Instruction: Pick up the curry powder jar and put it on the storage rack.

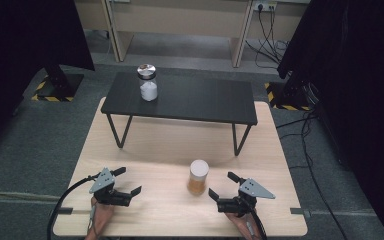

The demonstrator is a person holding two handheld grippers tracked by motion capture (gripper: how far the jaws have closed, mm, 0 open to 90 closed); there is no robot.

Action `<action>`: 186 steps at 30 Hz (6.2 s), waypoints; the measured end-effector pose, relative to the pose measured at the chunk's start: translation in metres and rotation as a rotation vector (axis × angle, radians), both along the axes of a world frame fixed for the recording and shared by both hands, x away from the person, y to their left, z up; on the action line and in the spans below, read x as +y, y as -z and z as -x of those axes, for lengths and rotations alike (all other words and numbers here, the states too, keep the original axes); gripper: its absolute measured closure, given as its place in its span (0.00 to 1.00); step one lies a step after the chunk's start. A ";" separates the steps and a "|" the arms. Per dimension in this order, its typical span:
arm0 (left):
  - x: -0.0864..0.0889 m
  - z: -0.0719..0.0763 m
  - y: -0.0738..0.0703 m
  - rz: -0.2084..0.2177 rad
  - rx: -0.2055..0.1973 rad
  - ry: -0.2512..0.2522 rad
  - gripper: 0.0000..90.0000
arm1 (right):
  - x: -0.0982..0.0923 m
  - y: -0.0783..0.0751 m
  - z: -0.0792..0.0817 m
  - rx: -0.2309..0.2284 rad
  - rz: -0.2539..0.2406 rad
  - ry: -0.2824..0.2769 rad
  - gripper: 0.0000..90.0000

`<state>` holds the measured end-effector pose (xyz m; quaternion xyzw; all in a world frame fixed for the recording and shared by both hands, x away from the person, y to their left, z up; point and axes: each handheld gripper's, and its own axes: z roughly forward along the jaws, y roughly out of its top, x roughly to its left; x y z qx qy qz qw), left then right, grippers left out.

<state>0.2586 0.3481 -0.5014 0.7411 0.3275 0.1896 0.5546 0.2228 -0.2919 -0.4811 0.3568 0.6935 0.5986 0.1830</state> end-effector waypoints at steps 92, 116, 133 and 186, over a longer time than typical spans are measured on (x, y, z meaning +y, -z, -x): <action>0.001 -0.001 0.001 0.009 0.002 0.005 0.01 | 0.126 -0.241 -0.139 -0.095 0.135 0.101 0.39; 0.001 -0.001 0.001 0.008 -0.003 0.005 0.00 | 0.132 -0.234 -0.206 0.022 0.183 0.319 0.39; 0.001 -0.001 0.001 0.007 -0.003 0.005 0.00 | 0.119 -0.226 -0.207 0.009 0.154 0.301 0.19; 0.001 -0.003 0.000 0.007 0.004 0.014 0.01 | 0.037 0.001 -0.030 -0.016 0.087 -0.058 0.01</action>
